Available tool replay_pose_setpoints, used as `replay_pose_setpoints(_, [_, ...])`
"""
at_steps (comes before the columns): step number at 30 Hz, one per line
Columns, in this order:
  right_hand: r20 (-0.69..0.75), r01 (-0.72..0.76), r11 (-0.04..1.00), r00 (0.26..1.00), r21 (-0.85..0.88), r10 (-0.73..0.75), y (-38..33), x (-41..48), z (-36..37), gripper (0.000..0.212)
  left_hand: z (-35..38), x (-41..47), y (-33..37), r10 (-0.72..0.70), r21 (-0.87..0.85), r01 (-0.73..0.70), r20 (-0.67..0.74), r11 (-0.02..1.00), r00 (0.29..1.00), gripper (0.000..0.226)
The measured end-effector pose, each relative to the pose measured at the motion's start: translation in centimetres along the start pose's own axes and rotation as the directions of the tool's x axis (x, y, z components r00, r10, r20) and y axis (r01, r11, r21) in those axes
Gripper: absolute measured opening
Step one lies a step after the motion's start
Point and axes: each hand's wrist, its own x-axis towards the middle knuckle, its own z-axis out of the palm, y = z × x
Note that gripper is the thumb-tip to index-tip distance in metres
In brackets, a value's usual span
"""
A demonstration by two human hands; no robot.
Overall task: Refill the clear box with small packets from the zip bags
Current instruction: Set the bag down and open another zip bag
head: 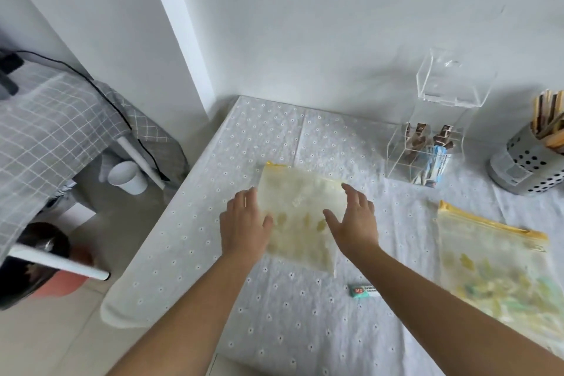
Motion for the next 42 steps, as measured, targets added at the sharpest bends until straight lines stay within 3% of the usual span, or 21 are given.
replay_pose_setpoints(2, [0.106,0.220,0.963,0.973,-0.154,-0.205,-0.3,-0.6,0.8,0.064,0.6,-0.5,0.5,0.193,0.052,-0.194,0.016,0.980,0.981,0.059])
replay_pose_setpoints(4, [0.265,0.344,0.900,0.924,-0.268,-0.274,-0.2,-1.0,2.0,0.065,1.9,-0.7,0.6,0.306,0.086,-0.321,0.154,0.943,0.940,0.062])
replay_pose_setpoints(7, [0.406,0.391,0.849,0.883,-0.356,-0.236,0.8,-0.8,3.6,0.067,3.8,-0.9,-0.4,0.298,0.118,-0.355,0.343,0.927,0.891,0.066])
replay_pose_setpoints(14, [0.447,0.419,0.802,0.868,-0.427,-0.216,1.8,-0.7,4.4,0.082,4.5,-0.9,-1.4,0.288,0.137,-0.371,0.411,0.918,0.865,0.066])
replay_pose_setpoints(18, [0.487,0.422,0.817,0.849,-0.392,-0.204,1.2,-0.3,2.4,0.067,2.6,-0.2,0.0,0.255,0.137,-0.363,0.490,0.922,0.833,0.070])
replay_pose_setpoints(23, [0.342,0.287,0.910,0.923,-0.300,-0.179,3.3,-0.5,-3.3,0.055,0.4,0.7,4.1,0.334,0.122,-0.430,0.456,0.895,0.825,0.066])
replay_pose_setpoints(31, [0.150,-0.013,0.931,0.986,-0.365,0.072,14.5,-0.3,-14.8,0.052,1.8,0.6,17.6,0.535,0.083,-0.624,0.436,0.777,0.724,0.064])
replay_pose_setpoints(36, [0.158,-0.071,0.909,0.976,-0.412,0.148,21.0,0.8,-18.9,0.054,5.7,-0.6,25.2,0.531,0.076,-0.648,0.507,0.758,0.679,0.066])
replay_pose_setpoints(42, [0.232,-0.020,0.916,0.965,-0.400,0.122,26.2,3.1,-19.5,0.073,11.2,-2.0,29.8,0.469,0.056,-0.604,0.574,0.795,0.671,0.072])
